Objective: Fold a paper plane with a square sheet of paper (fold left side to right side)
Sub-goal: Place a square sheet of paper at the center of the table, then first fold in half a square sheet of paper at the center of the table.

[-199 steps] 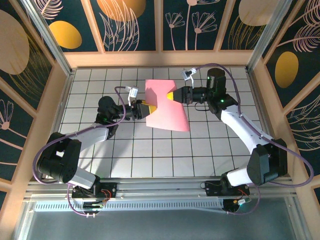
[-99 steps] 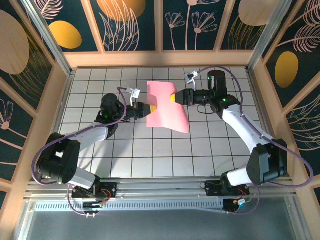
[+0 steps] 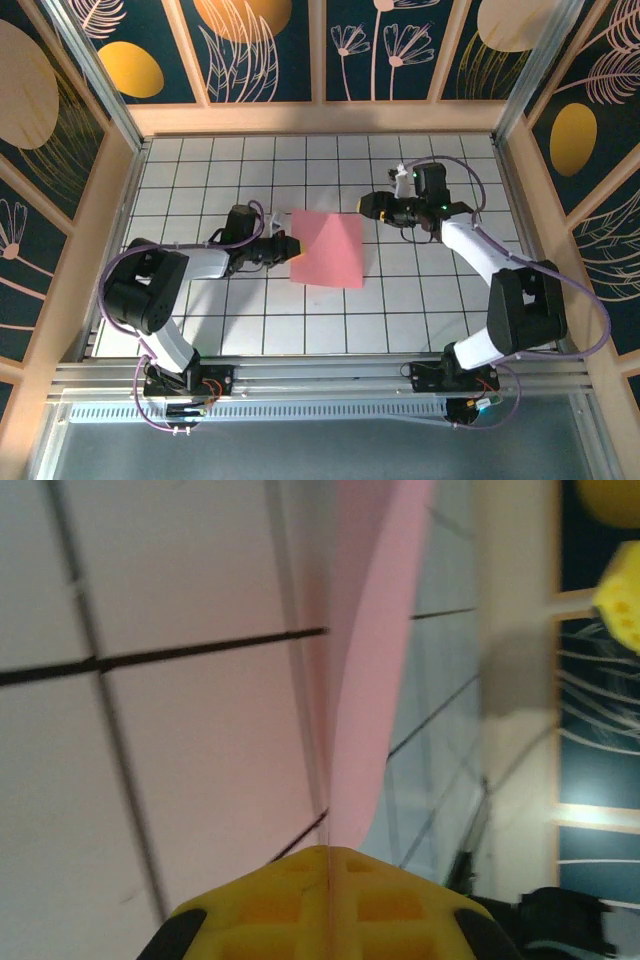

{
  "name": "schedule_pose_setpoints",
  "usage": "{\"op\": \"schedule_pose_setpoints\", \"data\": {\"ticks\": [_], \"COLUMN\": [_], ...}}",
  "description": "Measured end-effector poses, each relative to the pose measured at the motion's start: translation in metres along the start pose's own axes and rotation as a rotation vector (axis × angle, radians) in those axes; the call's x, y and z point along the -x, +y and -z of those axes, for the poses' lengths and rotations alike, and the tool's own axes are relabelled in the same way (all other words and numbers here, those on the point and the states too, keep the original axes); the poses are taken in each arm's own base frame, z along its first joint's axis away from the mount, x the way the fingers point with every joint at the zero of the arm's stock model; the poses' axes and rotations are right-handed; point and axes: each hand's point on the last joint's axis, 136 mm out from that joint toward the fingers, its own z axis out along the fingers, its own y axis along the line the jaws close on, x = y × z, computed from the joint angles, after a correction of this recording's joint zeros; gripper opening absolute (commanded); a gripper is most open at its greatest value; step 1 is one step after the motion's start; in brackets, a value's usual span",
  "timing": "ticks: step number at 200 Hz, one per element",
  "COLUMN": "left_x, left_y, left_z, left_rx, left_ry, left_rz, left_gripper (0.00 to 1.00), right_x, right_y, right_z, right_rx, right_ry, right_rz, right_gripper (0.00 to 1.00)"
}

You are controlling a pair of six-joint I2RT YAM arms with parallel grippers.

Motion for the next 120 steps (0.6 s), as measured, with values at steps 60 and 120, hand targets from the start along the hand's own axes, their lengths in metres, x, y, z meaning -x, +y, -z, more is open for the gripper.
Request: {"op": "schedule_pose_setpoints", "data": {"ticks": [60, 120], "left_x": [-0.009, -0.012], "left_y": [0.042, 0.049], "left_z": [-0.004, -0.002], "left_rx": [0.191, 0.236], "left_ry": [0.054, 0.07], "left_rz": [0.044, 0.046], "left_gripper": [0.0, 0.0], "right_x": [-0.039, -0.081], "right_y": [-0.034, -0.05], "right_z": [-0.043, -0.088], "right_rx": [-0.088, -0.14], "right_ry": [0.095, 0.233], "right_rz": [-0.087, -0.102], "right_gripper": [0.1, 0.01]}}
